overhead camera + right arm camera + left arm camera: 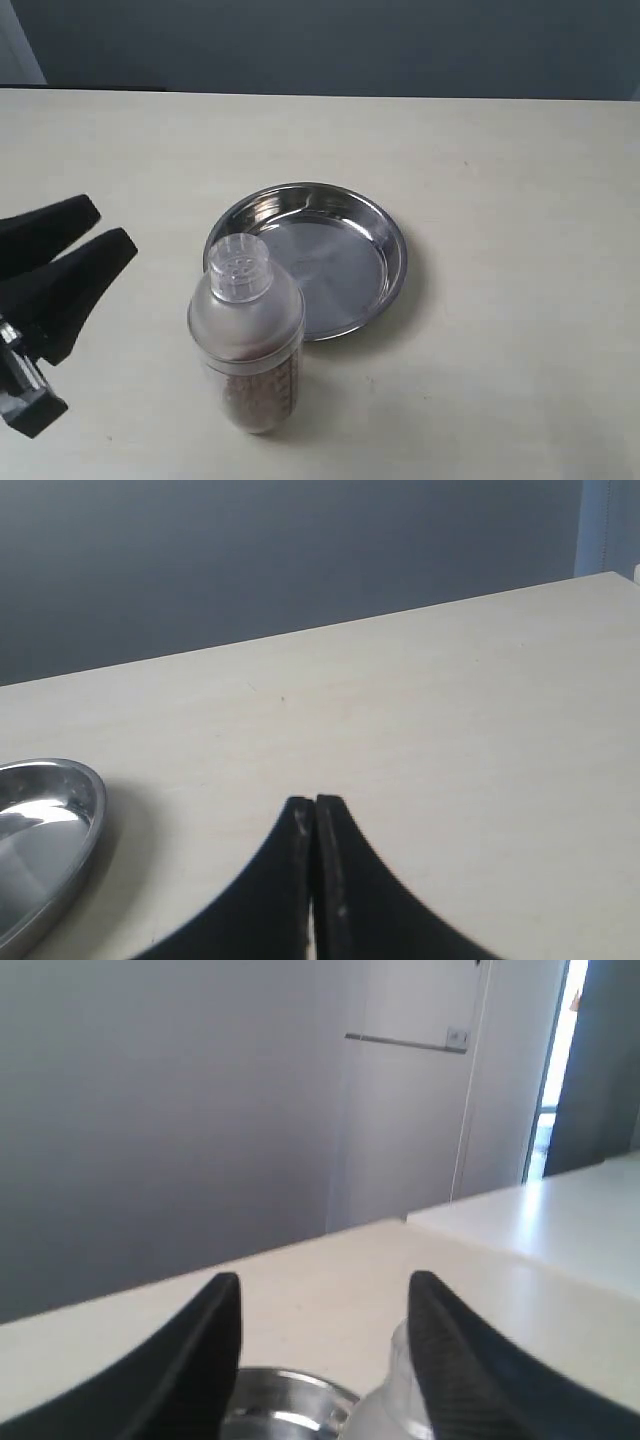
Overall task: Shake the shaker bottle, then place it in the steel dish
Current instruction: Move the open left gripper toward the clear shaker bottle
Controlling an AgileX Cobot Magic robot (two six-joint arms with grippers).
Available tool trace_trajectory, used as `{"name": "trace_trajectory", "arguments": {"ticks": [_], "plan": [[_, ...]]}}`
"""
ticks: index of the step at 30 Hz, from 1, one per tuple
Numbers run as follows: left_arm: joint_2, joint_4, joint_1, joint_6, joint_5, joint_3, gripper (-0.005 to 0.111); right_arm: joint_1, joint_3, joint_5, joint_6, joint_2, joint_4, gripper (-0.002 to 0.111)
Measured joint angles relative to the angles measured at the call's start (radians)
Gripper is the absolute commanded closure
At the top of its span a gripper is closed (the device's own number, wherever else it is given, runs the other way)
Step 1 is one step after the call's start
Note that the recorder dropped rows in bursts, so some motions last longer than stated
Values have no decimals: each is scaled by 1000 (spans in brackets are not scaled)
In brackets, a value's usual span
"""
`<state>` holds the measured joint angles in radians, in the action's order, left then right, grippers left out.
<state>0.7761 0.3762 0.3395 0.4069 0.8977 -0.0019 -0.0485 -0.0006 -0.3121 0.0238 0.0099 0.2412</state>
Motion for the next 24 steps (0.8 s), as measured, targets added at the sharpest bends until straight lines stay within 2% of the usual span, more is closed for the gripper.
{"name": "trace_trajectory", "arguments": {"ticks": [1,4,12,19,24], "plan": [[0,-2,0,0,16,0,31,0,0,0,0,0,0,109],[7,9,0,16,33,-8,24,0,0,0,0,0,0,109],[179,183,0,78,62,-155,24,0,0,0,0,0,0,109],[447,208,0,62,282,-188,24,0,0,0,0,0,0,109],[620,257,0,41,303,-246,24,0,0,0,0,0,0,109]]}}
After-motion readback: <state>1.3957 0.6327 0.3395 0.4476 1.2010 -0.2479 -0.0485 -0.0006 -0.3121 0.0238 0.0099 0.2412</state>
